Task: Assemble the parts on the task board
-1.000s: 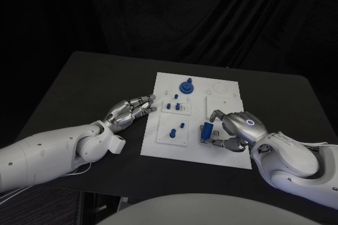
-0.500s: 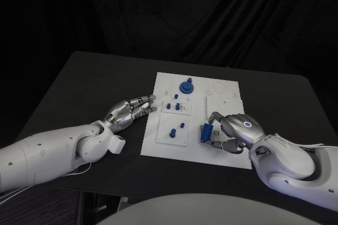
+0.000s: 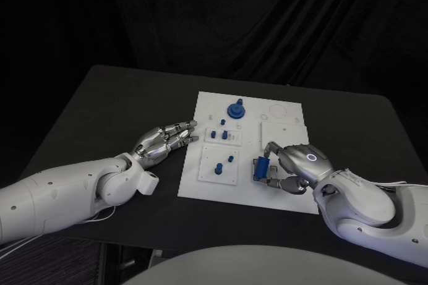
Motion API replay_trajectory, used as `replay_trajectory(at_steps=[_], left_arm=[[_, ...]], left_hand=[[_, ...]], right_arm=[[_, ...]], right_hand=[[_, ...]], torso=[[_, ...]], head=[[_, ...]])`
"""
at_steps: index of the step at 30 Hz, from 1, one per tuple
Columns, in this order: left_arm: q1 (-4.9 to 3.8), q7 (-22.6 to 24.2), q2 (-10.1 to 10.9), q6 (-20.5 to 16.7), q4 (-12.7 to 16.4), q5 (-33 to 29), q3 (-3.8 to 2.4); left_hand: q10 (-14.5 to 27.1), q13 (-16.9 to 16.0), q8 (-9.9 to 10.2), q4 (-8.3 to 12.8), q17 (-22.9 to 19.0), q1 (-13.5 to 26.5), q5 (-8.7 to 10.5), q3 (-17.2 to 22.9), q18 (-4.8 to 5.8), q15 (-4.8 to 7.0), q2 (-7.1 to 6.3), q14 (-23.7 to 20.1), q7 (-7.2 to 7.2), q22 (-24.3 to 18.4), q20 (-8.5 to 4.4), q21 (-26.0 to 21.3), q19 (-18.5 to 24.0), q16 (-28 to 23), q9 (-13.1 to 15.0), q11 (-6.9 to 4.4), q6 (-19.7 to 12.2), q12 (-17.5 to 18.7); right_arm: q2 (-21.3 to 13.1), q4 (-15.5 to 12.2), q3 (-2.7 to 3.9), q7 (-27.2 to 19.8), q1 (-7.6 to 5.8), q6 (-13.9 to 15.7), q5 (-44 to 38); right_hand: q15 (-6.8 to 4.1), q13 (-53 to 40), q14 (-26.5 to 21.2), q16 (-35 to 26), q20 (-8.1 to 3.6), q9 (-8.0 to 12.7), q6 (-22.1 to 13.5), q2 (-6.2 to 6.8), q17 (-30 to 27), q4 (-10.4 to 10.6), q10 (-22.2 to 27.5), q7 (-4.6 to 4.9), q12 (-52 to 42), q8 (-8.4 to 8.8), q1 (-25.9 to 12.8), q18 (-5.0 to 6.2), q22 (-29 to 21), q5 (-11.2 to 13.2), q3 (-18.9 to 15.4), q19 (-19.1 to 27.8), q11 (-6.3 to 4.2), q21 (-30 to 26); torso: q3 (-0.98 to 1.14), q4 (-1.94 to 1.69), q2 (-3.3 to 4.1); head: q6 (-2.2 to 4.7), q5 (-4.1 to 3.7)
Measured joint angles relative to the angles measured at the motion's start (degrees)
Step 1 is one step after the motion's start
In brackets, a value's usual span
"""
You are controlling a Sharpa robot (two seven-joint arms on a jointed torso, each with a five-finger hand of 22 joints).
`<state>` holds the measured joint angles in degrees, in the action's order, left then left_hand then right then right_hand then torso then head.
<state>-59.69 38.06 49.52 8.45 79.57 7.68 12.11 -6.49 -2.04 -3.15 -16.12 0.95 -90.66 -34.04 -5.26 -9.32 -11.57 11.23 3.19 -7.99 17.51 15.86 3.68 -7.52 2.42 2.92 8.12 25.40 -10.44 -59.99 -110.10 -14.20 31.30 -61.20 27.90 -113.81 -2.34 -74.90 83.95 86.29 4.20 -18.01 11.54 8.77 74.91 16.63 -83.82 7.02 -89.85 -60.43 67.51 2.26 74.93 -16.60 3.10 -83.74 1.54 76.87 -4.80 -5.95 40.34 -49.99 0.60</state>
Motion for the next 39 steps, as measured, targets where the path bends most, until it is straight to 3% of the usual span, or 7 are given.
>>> replay_trajectory(at_steps=[15, 24, 31, 39], left_arm=[[0.09, -0.1, -0.15, 0.31, -0.05, -0.02, -0.03], [0.15, -0.1, -0.15, 0.39, -0.03, -0.03, -0.05], [0.17, -0.11, -0.14, 0.42, -0.04, -0.04, -0.05], [0.19, -0.11, -0.12, 0.49, -0.02, -0.06, -0.06]], left_hand=[[-0.19, -0.02, 0.0, 0.15, 0.0, 0.0, 0.0, 0.17, 0.0, 0.0, 0.0, 0.0, 0.0, 0.0, -0.01, 0.0, -0.01, 0.0, 0.0, 0.19, 0.0, -0.18], [-0.38, -0.07, 0.0, 0.0, 0.0, 0.0, 0.0, 0.32, 0.0, 0.0, 0.0, 0.0, 0.0, 0.01, -0.02, 0.0, -0.02, 0.0, 0.0, 0.38, 0.0, -0.42], [-0.38, -0.07, 0.0, 0.0, 0.0, 0.0, 0.0, 0.32, 0.0, 0.0, 0.0, 0.0, 0.0, -0.04, -0.11, 0.0, -0.1, 0.0, 0.0, 0.38, 0.0, -0.42], [-0.38, -0.06, 0.0, 0.0, -0.01, 0.0, 0.0, 0.32, 0.0, 0.0, 0.0, 0.0, 0.0, -0.04, -0.08, 0.0, -0.13, 0.0, 0.0, 0.38, 0.0, -0.41]], right_arm=[[0.4, 0.07, -0.03, 0.49, 0.03, -0.67, -0.65], [0.36, 0.07, 0.01, 0.12, 0.05, -0.47, -0.77], [0.26, 0.1, 0.05, -0.51, 0.05, -0.42, -0.45], [0.02, 0.08, 0.1, -1.38, 0.05, -0.23, 0.31]], right_hand=[[0.0, -0.03, 0.0, -0.24, 0.0, -0.23, 0.06, -2.17, 0.0, -0.27, 0.0, -0.01, 0.0, -1.13, 2.18, 0.0, -0.01, 0.12, 1.29, 0.0, 0.0, -0.55], [0.0, -0.04, 0.0, -0.12, -0.21, -0.24, 4.08, -3.46, 0.0, -0.37, -0.22, -0.51, 0.0, -2.09, 2.38, -0.01, -0.01, 0.52, 1.5, -0.21, -0.22, 0.73], [-0.43, -0.04, 0.0, 0.04, -0.62, -0.24, 5.55, -4.3, 0.0, -0.39, -0.22, 0.81, 0.0, -2.08, 2.61, -0.01, -0.02, 0.71, 1.47, -0.2, -0.62, 0.83], [-0.82, -0.03, 0.0, 0.04, -0.83, -0.24, 6.17, -4.84, 0.0, -0.45, -0.22, 1.43, 0.0, -1.64, 2.07, 0.0, -0.02, 0.39, 1.41, -0.41, -1.03, 1.05]], torso=[[-0.03, -0.04, -0.01], [-0.04, -0.05, -0.01], [-0.03, -0.04, -0.02], [-0.03, -0.04, -0.02]], head=[[0.0, 0.01], [0.0, 0.15], [0.0, 0.28], [0.0, 0.34]])
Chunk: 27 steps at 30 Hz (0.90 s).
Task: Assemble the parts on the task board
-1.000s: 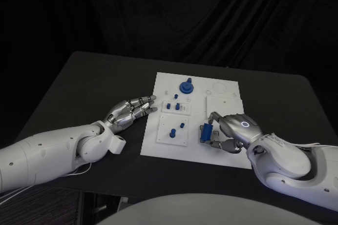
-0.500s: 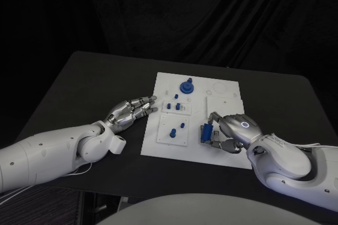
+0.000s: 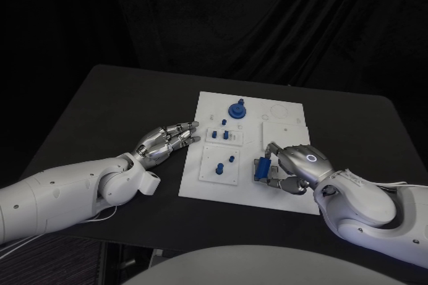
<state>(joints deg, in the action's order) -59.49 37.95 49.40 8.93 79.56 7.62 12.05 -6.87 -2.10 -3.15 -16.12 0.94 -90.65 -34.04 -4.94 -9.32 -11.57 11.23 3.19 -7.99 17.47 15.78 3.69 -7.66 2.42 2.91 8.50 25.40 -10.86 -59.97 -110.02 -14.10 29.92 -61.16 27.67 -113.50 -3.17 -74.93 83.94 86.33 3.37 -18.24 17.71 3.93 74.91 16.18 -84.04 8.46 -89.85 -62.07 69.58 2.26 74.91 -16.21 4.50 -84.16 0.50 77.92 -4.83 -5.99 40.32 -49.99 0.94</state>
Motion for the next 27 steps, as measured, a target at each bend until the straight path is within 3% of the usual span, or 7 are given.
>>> replay_trajectory(at_steps=[10, 27], left_arm=[[0.05, -0.01, 0.05, 0.05, 0.0, -0.01, 0.0], [0.2, 0.03, 0.08, 0.12, 0.03, -0.06, -0.05]], left_hand=[[-0.16, 0.0, 0.0, 0.0, 0.0, 0.0, 0.0, 0.0, 0.0, 0.0, 0.0, 0.0, 0.0, 0.0, 0.12, 0.0, -0.3, 0.0, 0.0, 0.16, 0.0, 0.0], [-0.17, -0.04, 0.0, 0.0, 0.0, 0.0, 0.0, 0.0, 0.0, 0.0, 0.0, 0.0, 0.0, 0.01, 0.02, 0.0, -0.38, 0.0, 0.0, 0.17, 0.0, -0.23]], right_arm=[[-0.72, -0.43, -0.07, -0.93, 0.0, 0.52, 0.57], [-1.76, -1.4, -0.1, -1.69, 0.0, 1.53, 1.71]], right_hand=[[0.0, 0.0, 0.0, 0.0, -0.2, 0.02, 0.61, -1.08, 0.0, -0.07, 0.0, 0.61, 0.0, 1.3, -0.97, 0.0, 0.0, 0.01, -0.08, 0.21, -0.41, 0.0], [-0.34, 0.01, 0.08, 0.0, -0.33, 0.44, 1.03, -1.1, 0.0, -0.22, 0.0, 1.02, 0.0, 2.35, -0.98, 0.0, -0.01, 0.11, 0.41, 0.07, -0.4, 0.0]], torso=[[0.0, 0.04, -0.02], [0.03, 0.04, -0.01]], head=[[0.0, 0.15], [0.0, 0.19]])
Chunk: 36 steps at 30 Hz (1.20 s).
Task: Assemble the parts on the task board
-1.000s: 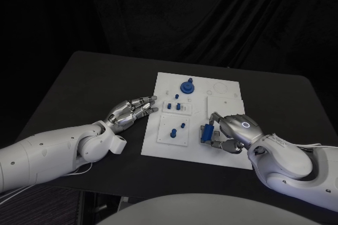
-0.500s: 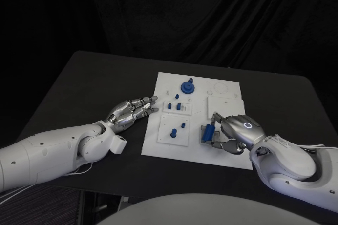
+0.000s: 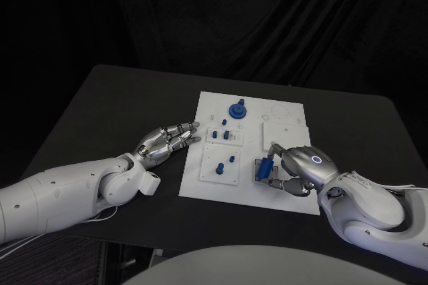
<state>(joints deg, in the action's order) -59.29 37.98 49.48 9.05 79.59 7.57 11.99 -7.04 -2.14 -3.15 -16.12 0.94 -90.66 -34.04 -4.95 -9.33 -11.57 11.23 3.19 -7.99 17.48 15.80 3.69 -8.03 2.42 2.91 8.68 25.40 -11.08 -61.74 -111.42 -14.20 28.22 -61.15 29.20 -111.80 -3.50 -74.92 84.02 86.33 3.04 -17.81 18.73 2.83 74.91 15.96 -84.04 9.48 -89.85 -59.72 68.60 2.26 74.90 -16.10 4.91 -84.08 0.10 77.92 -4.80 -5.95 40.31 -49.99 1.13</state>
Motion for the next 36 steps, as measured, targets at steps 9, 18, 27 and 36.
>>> replay_trajectory(at_steps=[9, 18, 27, 36], left_arm=[[0.06, 0.04, 0.03, 0.08, 0.04, -0.02, -0.02], [0.09, 0.05, 0.04, 0.14, 0.05, -0.02, -0.02], [0.1, 0.07, 0.04, 0.14, 0.04, -0.02, -0.03], [0.12, 0.07, 0.05, 0.14, 0.04, -0.02, -0.03]], left_hand=[[0.0, 0.01, 0.0, 0.0, 0.0, 0.0, 0.0, 0.0, 0.0, 0.0, 0.0, 0.0, 0.0, 0.0, 0.13, 0.01, 0.15, 0.0, 0.0, 0.0, 0.0, 0.0], [-0.07, 0.01, 0.0, -0.02, 0.0, 0.08, 0.0, 0.01, -0.01, 0.0, 0.08, 0.0, -0.21, 0.01, 0.12, 0.02, 0.15, 0.0, 0.0, 0.07, -0.2, 0.01], [-0.17, 0.01, 0.0, -0.16, 0.04, 0.26, 0.0, 0.16, 0.0, 0.0, 0.26, 0.0, -0.2, 0.01, 0.09, 0.07, 0.13, 0.0, 0.0, 0.17, -0.2, 0.01], [-0.17, 0.02, 0.0, -0.16, 0.05, 0.26, 0.0, 0.16, -0.01, 0.0, 0.26, 0.0, -0.2, 0.01, 0.07, 0.1, 0.12, 0.0, 0.0, 0.17, -0.2, 0.02]], right_arm=[[-0.31, -0.26, 0.0, -0.24, 0.0, 0.61, 0.18], [-0.97, -0.87, 0.02, -0.39, 0.0, 0.8, 0.29], [-1.43, -1.37, 0.03, -1.08, -0.1, 0.44, 0.72], [-1.59, -1.62, 0.03, -2.45, -0.18, -0.55, 1.7]], right_hand=[[-0.07, 0.0, -0.08, 0.0, -0.08, 0.57, 0.21, -0.9, 0.0, -0.34, 0.0, 0.21, 0.0, 2.95, 0.92, 0.0, 0.05, 0.21, 0.34, -0.08, 0.0, 0.0], [-0.07, 0.01, -0.07, 0.0, -0.08, 1.78, 0.82, -1.56, 0.0, -0.81, 0.0, 0.82, 0.0, 6.31, 1.63, 0.0, 0.04, -0.14, 0.32, -0.08, 0.0, 0.0], [0.13, 0.01, 0.05, 0.0, -0.08, 3.65, 3.26, -2.16, 0.0, -0.81, 0.01, 2.28, 0.0, 12.18, 2.82, 0.0, 0.03, -0.23, 0.32, -0.08, 0.43, -0.01], [0.31, 0.01, -0.12, 0.0, 0.14, 4.76, 5.38, -2.16, 0.0, -0.81, 0.01, 2.3, 0.0, 16.5, 2.82, 0.0, 0.03, -0.23, 0.31, 0.14, 0.43, -0.01]], torso=[[0.0, -0.02, 0.0], [0.0, -0.03, 0.01], [0.0, -0.02, 0.01], [-0.05, -0.04, -0.01]], head=[[0.0, 0.12], [0.0, 0.24], [0.0, 0.32], [0.0, 0.4]])
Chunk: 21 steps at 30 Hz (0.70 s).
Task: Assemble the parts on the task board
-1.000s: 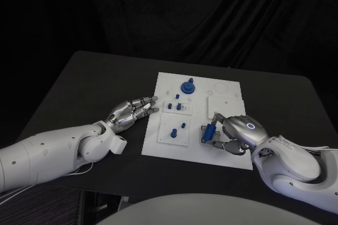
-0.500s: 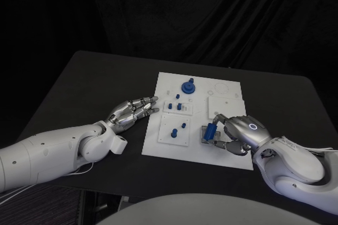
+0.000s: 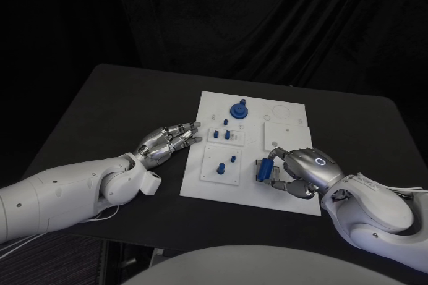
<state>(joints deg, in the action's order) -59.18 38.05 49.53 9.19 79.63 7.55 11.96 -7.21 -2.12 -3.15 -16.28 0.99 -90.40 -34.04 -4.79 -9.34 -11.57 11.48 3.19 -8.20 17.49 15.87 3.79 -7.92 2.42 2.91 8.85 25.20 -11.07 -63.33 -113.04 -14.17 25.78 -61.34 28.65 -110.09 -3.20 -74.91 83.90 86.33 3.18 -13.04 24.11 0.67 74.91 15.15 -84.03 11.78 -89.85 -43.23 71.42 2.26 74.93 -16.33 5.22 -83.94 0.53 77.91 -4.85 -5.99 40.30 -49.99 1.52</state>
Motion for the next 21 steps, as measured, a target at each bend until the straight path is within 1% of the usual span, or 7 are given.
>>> replay_trajectory(at_steps=[1, 9, 11, 13, 17, 20, 21], left_arm=[[0.01, 0.0, 0.0, 0.0, 0.0, 0.0, 0.0], [0.01, 0.0, -0.01, 0.0, -0.01, 0.0, 0.01], [0.01, 0.0, -0.01, 0.0, -0.02, 0.0, 0.01], [0.01, 0.0, -0.01, 0.01, -0.03, 0.0, 0.01], [0.01, 0.01, -0.02, 0.01, -0.04, 0.0, 0.01], [0.01, 0.02, -0.02, 0.02, -0.04, 0.0, 0.02], [0.02, 0.02, -0.02, 0.02, -0.05, 0.0, 0.02]], left_hand=[[0.0, 0.0, 0.0, 0.0, 0.0, 0.0, 0.0, 0.0, 0.0, 0.0, 0.0, 0.0, 0.0, 0.0, 0.0, 0.01, 0.0, 0.0, 0.0, 0.0, 0.0, 0.0], [0.01, 0.0, 0.0, 0.0, 0.0, 0.22, 0.07, 0.0, -0.01, 0.0, 0.22, 0.0, 0.0, 0.02, -0.01, 0.11, -0.01, 0.0, 0.0, -0.01, 0.0, 0.03], [0.01, 0.0, 0.0, 0.0, 0.0, 0.22, 0.26, 0.0, -0.01, 0.0, 0.22, 0.0, 0.0, 0.06, -0.01, 0.11, -0.01, 0.0, 0.0, -0.01, 0.0, 0.03], [-0.17, 0.0, 0.0, -0.16, 0.0, 0.22, 0.26, 0.16, -0.01, 0.0, 0.22, 0.0, 0.18, 0.06, -0.02, 0.11, -0.02, 0.0, 0.0, 0.16, -0.18, 0.03], [-0.17, 0.01, 0.0, -0.16, -0.01, 0.22, 0.26, 0.16, -0.01, 0.0, 0.22, 0.0, 0.22, 0.06, -0.02, 0.12, -0.02, 0.0, 0.0, 0.17, -0.22, 0.03], [-0.17, 0.01, 0.0, -0.16, -0.01, 0.22, 0.26, 0.16, -0.01, 0.0, 0.22, 0.0, 0.22, 0.06, -0.11, 0.12, -0.11, 0.0, 0.0, 0.17, -0.22, 0.03], [-0.17, 0.01, 0.0, -0.16, -0.01, 0.22, 0.26, 0.16, -0.01, 0.0, 0.22, 0.0, 0.22, 0.06, -0.12, 0.12, -0.11, 0.0, 0.0, 0.17, -0.22, 0.03]], right_arm=[[-0.02, -0.01, 0.0, -0.12, -0.03, -0.1, 0.08], [-0.12, -0.09, 0.1, -0.76, -0.16, -0.52, 0.52], [-0.13, -0.08, 0.1, -0.9, -0.19, -0.62, 0.68], [-0.13, -0.07, 0.11, -0.98, -0.21, -0.71, 0.82], [-0.13, 0.02, 0.13, -1.17, -0.24, -1.04, 1.09], [-0.04, 0.19, 0.13, -1.22, -0.25, -1.43, 1.23], [0.01, 0.29, 0.13, -1.22, -0.27, -1.61, 1.31]], right_hand=[[0.0, 0.0, 0.0, 0.0, 0.0, 0.21, 0.37, 0.0, 0.0, 0.0, 0.0, -0.04, 0.0, 0.63, 0.0, 0.0, 0.0, 0.0, 0.0, 0.0, 0.0, 0.0], [0.0, 0.0, 0.0, 0.0, 0.0, 0.74, 1.28, 0.0, 0.0, 0.0, 0.0, -0.16, 0.0, 3.09, 0.0, 0.0, -0.01, 0.0, 0.0, 0.0, 0.0, 0.0], [0.0, 0.0, 0.0, 0.0, 0.0, 0.98, 1.33, 0.0, 0.0, 0.0, 0.0, -0.19, 0.0, 4.13, 0.0, 0.0, -0.01, 0.0, 0.0, 0.0, 0.0, 0.0], [0.0, 0.0, 0.0, 0.0, 0.0, 1.35, 1.87, 0.0, 0.0, 0.0, 0.0, -0.36, 0.0, 5.46, 0.0, 0.0, -0.01, 0.0, 0.0, 0.0, 0.0, 0.0], [0.15, 0.01, 0.15, 0.0, 0.0, 2.91, 3.36, -0.3, 0.0, -0.09, 0.04, -1.65, 0.0, 10.15, 0.3, 0.0, -0.01, 0.0, -0.09, 0.0, 0.03, -0.03], [0.15, 0.01, 0.15, 0.0, 0.0, 3.93, 4.48, -0.3, 0.0, -0.16, 0.21, -2.17, 0.16, 12.94, 0.3, 0.0, -0.01, 0.0, -0.16, 0.0, 0.21, -0.03], [0.15, 0.01, 0.15, 0.0, 0.0, 4.13, 4.65, -0.3, 0.0, -0.16, 0.21, -2.33, 0.23, 13.54, 0.3, 0.0, -0.01, 0.0, -0.16, 0.0, 0.21, -0.03]], torso=[[-0.01, -0.01, -0.01], [0.01, -0.02, -0.01], [0.01, -0.01, -0.01], [0.01, -0.01, -0.01], [0.02, -0.01, 0.0], [0.03, -0.01, 0.01], [0.03, -0.01, 0.02]], head=[[0.0, 0.02], [0.0, 0.08], [0.0, 0.11], [0.0, 0.13], [0.0, 0.14], [0.0, 0.14], [0.0, 0.14]])
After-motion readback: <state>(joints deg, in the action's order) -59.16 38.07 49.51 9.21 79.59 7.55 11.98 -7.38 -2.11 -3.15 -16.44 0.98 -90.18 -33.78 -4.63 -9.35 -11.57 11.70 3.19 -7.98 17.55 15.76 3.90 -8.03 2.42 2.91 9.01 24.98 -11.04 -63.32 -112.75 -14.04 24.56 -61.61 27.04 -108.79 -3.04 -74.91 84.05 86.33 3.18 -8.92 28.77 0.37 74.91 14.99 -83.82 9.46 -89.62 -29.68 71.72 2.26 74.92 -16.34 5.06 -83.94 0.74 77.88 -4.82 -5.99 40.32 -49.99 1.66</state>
